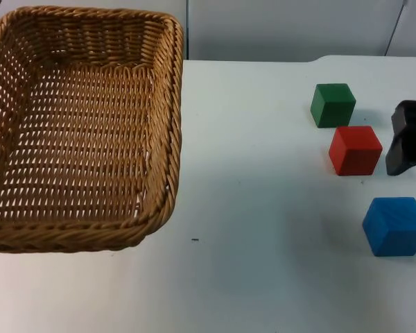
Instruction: Pick up the basket with the left hand and place the blue cube into the basket with the right hand.
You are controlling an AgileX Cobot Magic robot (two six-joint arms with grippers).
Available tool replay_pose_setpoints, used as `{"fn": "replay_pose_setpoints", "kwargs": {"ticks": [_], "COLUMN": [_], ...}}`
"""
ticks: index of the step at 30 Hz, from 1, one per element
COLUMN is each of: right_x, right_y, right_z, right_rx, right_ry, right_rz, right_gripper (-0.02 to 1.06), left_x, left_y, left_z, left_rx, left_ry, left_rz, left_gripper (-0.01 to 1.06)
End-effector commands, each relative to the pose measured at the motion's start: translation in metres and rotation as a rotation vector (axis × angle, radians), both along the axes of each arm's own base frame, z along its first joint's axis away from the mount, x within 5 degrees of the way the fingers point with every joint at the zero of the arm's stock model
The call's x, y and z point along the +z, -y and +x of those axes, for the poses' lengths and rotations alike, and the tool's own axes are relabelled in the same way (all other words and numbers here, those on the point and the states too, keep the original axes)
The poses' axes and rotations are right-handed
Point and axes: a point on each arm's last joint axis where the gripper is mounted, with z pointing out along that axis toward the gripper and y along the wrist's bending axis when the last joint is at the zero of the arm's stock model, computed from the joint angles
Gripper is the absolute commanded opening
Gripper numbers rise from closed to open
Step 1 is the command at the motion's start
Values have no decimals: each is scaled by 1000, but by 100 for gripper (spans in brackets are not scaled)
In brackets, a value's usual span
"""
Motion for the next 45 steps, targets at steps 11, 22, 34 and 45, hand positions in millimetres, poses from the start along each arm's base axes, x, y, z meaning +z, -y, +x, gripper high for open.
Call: {"fn": "replay_pose_setpoints", "kwargs": {"ticks": [11, 22, 34, 45], "right_x": [-64, -103, -107, -90], "right_y": [-11, -18, -9, -6], "right_z": [22, 31, 33, 35], "right_rx": [12, 40, -49, -67], "right_ry": [-110, -138, -130, -62], "right_rz": [-7, 9, -71, -77], "right_gripper": [100, 99, 43, 0], "left_x": [5, 5, 5, 5], "left_y": [2, 3, 3, 2], "left_z": [0, -1, -1, -1], "left_rx": [6, -1, -2, -1], "left_ry": [22, 19, 19, 20], "left_rz": [-36, -40, -38, -37], "left_gripper": [0, 0, 0, 0]}}
